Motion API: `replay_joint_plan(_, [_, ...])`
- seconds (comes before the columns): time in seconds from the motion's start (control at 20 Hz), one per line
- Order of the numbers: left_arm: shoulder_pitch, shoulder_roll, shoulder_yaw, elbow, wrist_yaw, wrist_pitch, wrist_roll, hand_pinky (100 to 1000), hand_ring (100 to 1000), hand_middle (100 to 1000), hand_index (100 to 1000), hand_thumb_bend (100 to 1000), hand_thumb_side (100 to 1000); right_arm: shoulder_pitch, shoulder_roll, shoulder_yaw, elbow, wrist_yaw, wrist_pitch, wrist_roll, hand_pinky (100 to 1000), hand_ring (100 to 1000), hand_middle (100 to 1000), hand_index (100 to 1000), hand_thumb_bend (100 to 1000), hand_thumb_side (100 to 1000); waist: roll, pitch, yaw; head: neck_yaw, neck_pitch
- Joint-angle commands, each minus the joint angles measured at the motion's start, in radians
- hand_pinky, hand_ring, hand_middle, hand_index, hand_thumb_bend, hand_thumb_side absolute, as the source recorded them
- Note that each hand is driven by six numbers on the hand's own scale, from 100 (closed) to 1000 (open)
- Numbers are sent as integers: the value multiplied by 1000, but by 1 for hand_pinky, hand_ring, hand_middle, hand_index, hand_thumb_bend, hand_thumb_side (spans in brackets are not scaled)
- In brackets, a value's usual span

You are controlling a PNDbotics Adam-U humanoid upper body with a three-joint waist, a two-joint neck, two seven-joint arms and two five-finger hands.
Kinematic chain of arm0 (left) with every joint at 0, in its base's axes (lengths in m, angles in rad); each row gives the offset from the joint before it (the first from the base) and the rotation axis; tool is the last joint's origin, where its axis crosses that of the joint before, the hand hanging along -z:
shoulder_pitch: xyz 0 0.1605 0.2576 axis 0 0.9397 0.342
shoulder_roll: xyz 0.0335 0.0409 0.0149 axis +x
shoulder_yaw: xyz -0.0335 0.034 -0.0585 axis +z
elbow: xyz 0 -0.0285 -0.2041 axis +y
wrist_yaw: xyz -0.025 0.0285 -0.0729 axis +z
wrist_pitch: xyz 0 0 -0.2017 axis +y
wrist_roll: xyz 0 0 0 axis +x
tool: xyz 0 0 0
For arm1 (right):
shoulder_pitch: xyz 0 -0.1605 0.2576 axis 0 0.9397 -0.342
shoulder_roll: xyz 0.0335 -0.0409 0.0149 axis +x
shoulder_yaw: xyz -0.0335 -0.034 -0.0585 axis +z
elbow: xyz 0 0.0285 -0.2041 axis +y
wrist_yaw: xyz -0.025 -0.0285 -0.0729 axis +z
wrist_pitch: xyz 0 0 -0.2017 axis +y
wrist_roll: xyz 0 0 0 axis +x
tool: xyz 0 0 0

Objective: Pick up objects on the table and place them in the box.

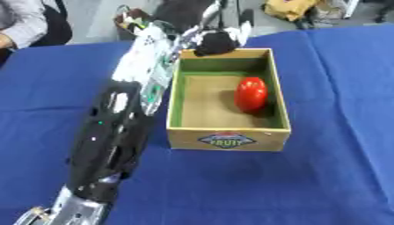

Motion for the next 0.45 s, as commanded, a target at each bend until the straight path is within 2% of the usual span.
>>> replay_joint_plan(0.05, [19,71,39,-120,338,13,117,100,424,447,767,100,764,-10,-17,-13,-16,1,-3,-8,727,752,620,758,100,1000,-9,-22,6,-16,2])
replay_joint_plan(0.25, [110,147,90,-262,741,11,194,100,393,411,719,100,794,-10,-18,-20,-16,4,-6,-15,727,751,620,758,100,1000,-16,-21,23,-34,0])
replay_joint_plan(0.45, [231,227,128,-415,995,12,233,105,389,406,706,100,787,-12,-19,-25,-16,6,-11,-20,725,750,620,758,100,1000,-20,-18,34,-45,1])
